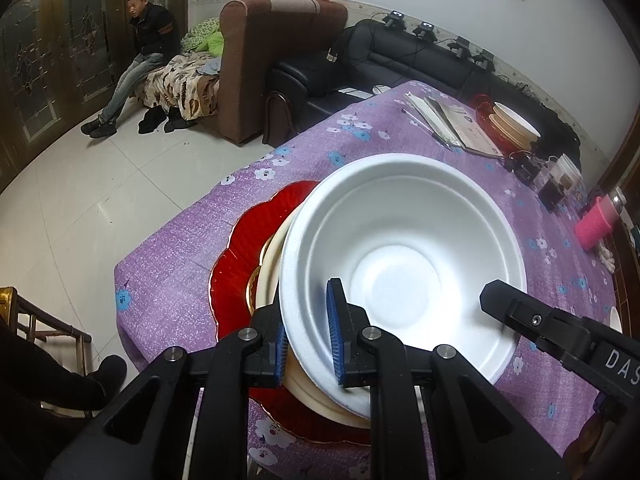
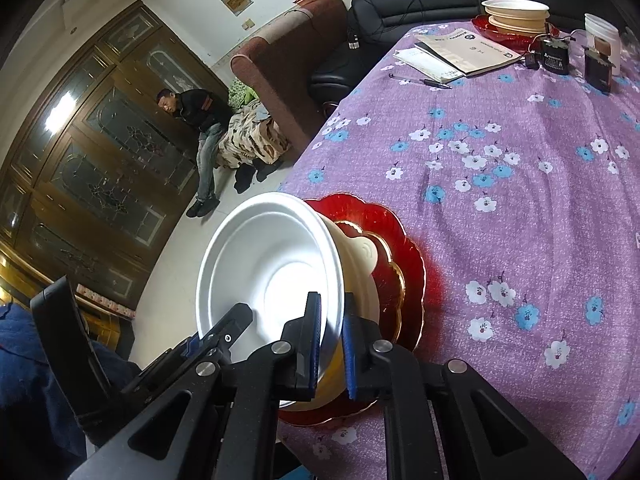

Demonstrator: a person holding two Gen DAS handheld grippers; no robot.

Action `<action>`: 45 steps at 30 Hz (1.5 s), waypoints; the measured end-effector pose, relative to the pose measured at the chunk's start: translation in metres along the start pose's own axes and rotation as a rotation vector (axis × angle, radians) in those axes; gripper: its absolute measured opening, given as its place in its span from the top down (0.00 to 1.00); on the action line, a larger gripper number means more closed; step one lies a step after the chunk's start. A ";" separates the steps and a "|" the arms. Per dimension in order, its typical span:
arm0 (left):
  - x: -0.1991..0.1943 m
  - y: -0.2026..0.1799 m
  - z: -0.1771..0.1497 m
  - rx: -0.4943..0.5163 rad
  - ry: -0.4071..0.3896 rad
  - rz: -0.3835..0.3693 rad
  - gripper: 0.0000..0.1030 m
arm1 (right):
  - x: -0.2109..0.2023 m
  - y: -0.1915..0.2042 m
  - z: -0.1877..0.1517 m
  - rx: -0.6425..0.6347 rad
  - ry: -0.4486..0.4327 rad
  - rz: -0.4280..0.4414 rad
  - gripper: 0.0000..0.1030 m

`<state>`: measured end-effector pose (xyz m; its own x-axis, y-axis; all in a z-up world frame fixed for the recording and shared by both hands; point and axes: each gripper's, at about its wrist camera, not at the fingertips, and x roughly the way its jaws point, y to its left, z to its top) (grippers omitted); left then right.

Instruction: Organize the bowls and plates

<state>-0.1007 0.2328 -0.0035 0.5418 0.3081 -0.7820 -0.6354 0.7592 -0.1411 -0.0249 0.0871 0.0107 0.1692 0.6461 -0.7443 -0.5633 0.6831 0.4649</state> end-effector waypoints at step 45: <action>-0.042 -0.001 0.009 -0.059 -0.143 0.016 0.26 | -0.020 -0.007 0.000 0.036 -0.051 0.129 0.30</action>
<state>-0.1180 0.2239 0.0346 0.6014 0.4017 -0.6906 -0.6736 0.7198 -0.1680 -0.0244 0.0696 0.0222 0.1387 0.7455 -0.6520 -0.5541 0.6041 0.5728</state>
